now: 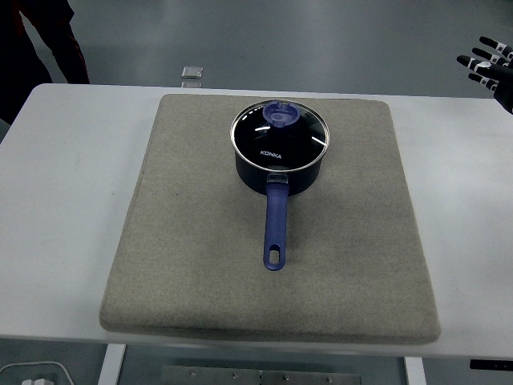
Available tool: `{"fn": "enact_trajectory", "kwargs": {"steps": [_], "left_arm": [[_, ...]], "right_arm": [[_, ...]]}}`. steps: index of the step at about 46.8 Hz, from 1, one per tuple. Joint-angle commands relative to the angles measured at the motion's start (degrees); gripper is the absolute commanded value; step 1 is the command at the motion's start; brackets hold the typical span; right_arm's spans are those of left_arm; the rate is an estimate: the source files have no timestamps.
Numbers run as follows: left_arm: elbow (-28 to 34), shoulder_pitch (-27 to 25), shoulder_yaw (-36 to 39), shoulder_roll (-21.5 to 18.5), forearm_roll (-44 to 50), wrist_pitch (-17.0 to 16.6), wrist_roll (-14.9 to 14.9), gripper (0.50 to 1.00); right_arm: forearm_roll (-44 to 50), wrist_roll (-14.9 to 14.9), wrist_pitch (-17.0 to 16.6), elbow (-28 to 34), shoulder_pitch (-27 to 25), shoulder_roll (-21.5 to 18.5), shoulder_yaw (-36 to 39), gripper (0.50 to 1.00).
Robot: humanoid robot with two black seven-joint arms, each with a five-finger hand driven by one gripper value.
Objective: Lift the pot lid and place it to the right of the pot.
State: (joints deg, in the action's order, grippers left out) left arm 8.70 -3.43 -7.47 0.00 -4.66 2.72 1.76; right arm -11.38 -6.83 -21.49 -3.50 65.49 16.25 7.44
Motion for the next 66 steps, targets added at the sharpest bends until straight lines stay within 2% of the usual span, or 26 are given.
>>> {"fn": "enact_trajectory", "kwargs": {"steps": [1, 8, 19, 53, 66], "left_arm": [[0.0, 0.0, 0.0, 0.0, 0.0, 0.0, 0.0, 1.0], [0.0, 0.0, 0.0, 0.0, 0.0, 0.0, 0.0, 1.0], [0.0, 0.0, 0.0, 0.0, 0.0, 0.0, 0.0, 1.0], [0.0, 0.0, 0.0, 0.0, 0.0, 0.0, 0.0, 1.0], [0.0, 0.0, 0.0, 0.0, 0.0, 0.0, 0.0, 1.0]], "right_arm": [[0.13, -0.02, -0.39, -0.01, 0.43, 0.18, -0.41, 0.921], [2.4, 0.06, -1.45, -0.01, 0.69, 0.8, -1.02, 0.921], [15.5, -0.11, -0.92, -0.01, 0.69, 0.8, -2.87, 0.921], [16.3, 0.06, -0.92, -0.01, 1.48, 0.62, -2.87, 0.921], [24.38, -1.08, -1.1, -0.1, 2.71, 0.89, -6.56, 0.921]]}}
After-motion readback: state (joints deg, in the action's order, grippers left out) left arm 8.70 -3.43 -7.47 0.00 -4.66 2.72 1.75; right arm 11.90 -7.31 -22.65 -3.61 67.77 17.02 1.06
